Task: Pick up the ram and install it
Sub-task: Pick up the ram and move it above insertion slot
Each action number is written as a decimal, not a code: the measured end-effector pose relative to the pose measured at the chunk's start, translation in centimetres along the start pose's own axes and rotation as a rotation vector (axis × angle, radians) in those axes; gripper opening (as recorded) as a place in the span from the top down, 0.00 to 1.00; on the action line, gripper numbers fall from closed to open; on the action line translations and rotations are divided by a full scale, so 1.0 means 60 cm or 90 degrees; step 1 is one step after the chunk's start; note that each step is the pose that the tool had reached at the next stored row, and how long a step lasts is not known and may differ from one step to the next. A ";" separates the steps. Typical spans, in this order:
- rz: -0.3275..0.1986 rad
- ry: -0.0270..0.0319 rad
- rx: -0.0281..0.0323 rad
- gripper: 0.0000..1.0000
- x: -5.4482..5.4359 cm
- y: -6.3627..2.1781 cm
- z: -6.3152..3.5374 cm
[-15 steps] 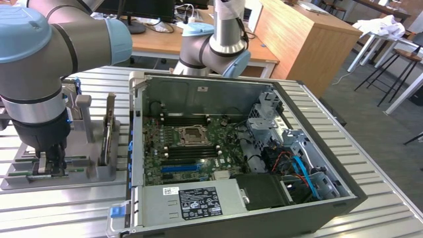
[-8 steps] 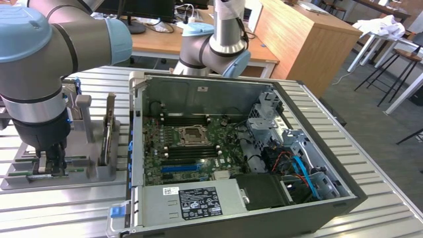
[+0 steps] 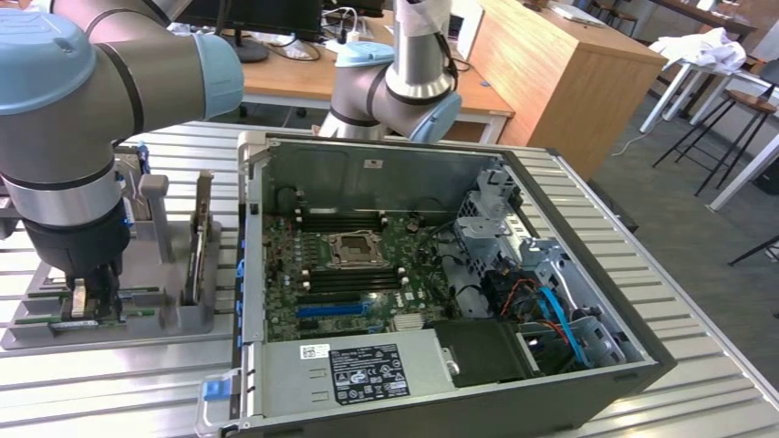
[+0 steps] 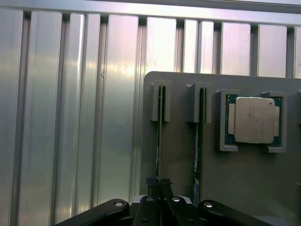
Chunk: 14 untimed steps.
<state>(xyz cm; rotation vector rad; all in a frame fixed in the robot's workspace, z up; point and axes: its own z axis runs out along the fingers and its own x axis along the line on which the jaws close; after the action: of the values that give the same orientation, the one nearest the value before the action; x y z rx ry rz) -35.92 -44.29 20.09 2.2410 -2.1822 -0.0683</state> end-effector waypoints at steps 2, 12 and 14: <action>0.000 0.0000 0.0000 0.85 0.000 0.000 0.000; 0.000 0.0000 0.0000 0.89 0.000 0.000 0.000; 0.000 0.0000 0.0000 0.89 0.000 0.000 0.000</action>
<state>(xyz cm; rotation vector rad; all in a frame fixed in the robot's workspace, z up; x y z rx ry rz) -35.92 -44.29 20.10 2.2410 -2.1822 -0.0683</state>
